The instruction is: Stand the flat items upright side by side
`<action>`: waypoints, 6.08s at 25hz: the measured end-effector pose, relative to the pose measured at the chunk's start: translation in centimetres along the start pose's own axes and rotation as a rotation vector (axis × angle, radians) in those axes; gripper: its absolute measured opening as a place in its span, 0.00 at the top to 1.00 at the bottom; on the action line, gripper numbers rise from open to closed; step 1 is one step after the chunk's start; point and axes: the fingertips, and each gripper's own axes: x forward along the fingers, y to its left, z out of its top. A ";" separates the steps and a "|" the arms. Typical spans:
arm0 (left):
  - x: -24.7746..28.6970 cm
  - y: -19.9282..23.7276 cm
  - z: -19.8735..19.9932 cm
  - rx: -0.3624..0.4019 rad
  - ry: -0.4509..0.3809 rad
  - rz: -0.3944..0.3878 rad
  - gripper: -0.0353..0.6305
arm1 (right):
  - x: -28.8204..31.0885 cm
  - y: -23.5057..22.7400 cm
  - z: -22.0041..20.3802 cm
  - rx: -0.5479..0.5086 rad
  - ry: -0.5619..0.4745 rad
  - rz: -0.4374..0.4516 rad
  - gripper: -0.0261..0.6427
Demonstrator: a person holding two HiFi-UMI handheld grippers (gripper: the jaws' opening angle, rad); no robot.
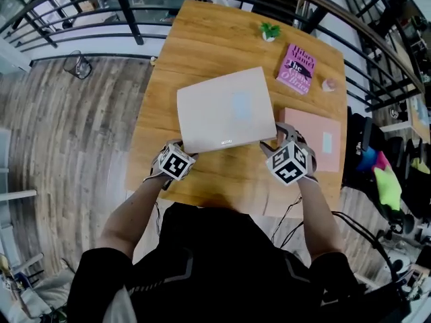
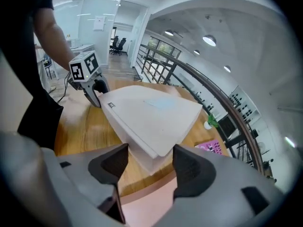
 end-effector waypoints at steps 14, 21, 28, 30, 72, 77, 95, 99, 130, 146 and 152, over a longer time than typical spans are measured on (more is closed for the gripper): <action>2.6 0.0 0.3 0.064 0.050 -0.097 0.54 | -6.9 1.3 10.4 -0.282 -0.107 -0.168 0.53; 2.6 0.1 0.2 0.064 0.051 -0.131 0.55 | -7.9 1.8 14.2 -0.365 -0.117 -0.183 0.53; 2.3 0.4 0.8 0.080 0.104 -0.152 0.58 | -7.8 1.6 17.8 -0.490 -0.117 -0.175 0.53; 2.1 -0.3 -0.1 0.062 0.164 -0.202 0.59 | -7.7 1.8 18.8 -0.532 -0.116 -0.171 0.53; -20.5 4.1 2.0 -0.217 -0.555 0.267 0.62 | 1.9 8.8 17.5 0.274 -0.437 0.278 0.39; -22.7 5.2 0.1 -0.189 -0.559 0.262 0.62 | 6.0 10.3 16.9 0.332 -0.399 0.323 0.36; -27.7 11.0 -1.7 -0.221 -0.650 0.346 0.62 | 11.4 10.5 22.2 0.626 -0.353 0.193 0.45; -29.9 12.2 -1.6 -0.238 -0.700 0.379 0.62 | 12.9 9.8 24.9 0.701 -0.348 0.147 0.45; -36.9 15.7 -7.0 -0.321 -0.752 0.546 0.62 | 20.4 3.2 35.3 0.884 -0.331 -0.069 0.46; -36.8 15.5 -6.7 -0.316 -0.757 0.530 0.62 | 20.6 3.4 35.3 0.824 -0.288 -0.069 0.45; -36.8 15.4 -6.6 -0.312 -0.762 0.524 0.62 | 20.3 3.8 35.2 0.751 -0.273 -0.066 0.44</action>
